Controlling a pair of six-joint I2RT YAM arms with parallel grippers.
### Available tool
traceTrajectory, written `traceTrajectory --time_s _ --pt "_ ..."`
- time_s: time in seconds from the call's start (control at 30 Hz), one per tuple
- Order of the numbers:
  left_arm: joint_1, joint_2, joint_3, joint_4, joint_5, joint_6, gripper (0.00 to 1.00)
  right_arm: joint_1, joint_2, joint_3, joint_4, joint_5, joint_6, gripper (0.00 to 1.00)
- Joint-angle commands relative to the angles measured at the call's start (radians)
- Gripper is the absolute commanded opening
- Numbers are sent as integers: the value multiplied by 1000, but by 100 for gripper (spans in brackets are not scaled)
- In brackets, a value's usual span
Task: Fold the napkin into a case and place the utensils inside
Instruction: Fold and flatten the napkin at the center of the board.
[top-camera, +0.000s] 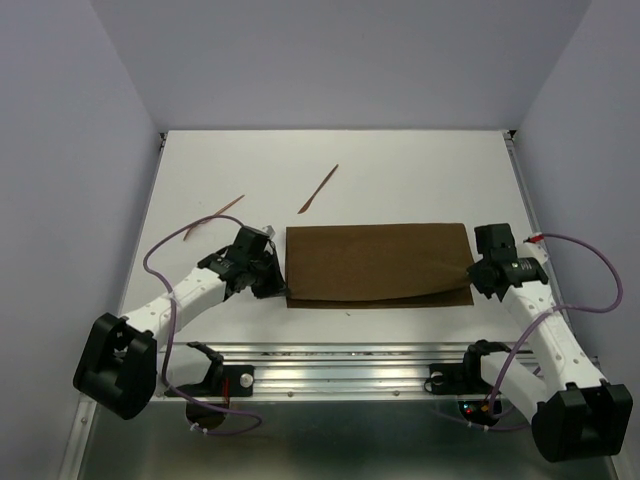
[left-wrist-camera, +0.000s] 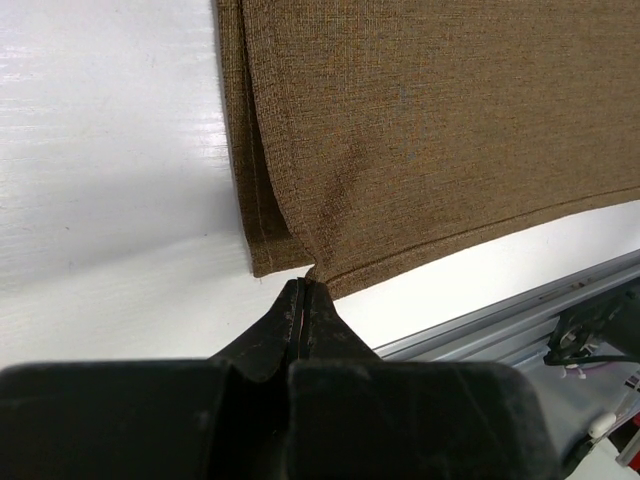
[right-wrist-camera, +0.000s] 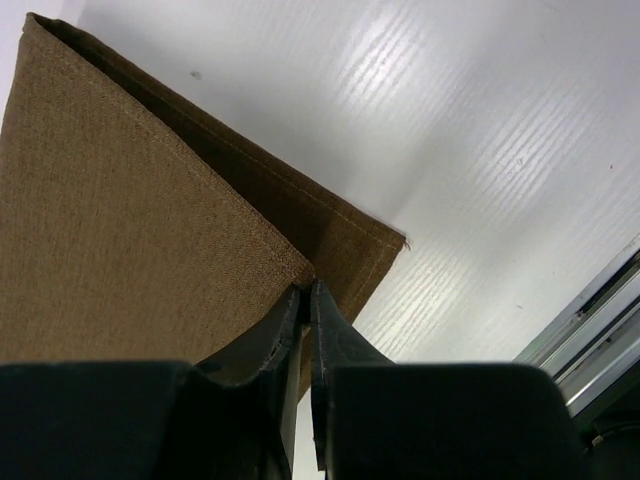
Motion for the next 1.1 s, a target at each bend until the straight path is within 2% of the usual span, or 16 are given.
traceTrajectory --time_s 0.0,0.27,0.4,1.07 --pt "-11 -47 -18 0 -8 -11 0 -6 -27 -22 -59 10 83 9" --pt "-11 -53 -13 -10 -12 -14 0 -6 -66 -52 -53 -16 97 9" --pt "-12 -44 -10 -13 -14 -12 0 -6 -66 -79 -53 -42 105 13" --pt "-12 -49 -18 -33 -57 -37 0 -6 -72 -95 -41 -40 114 15"
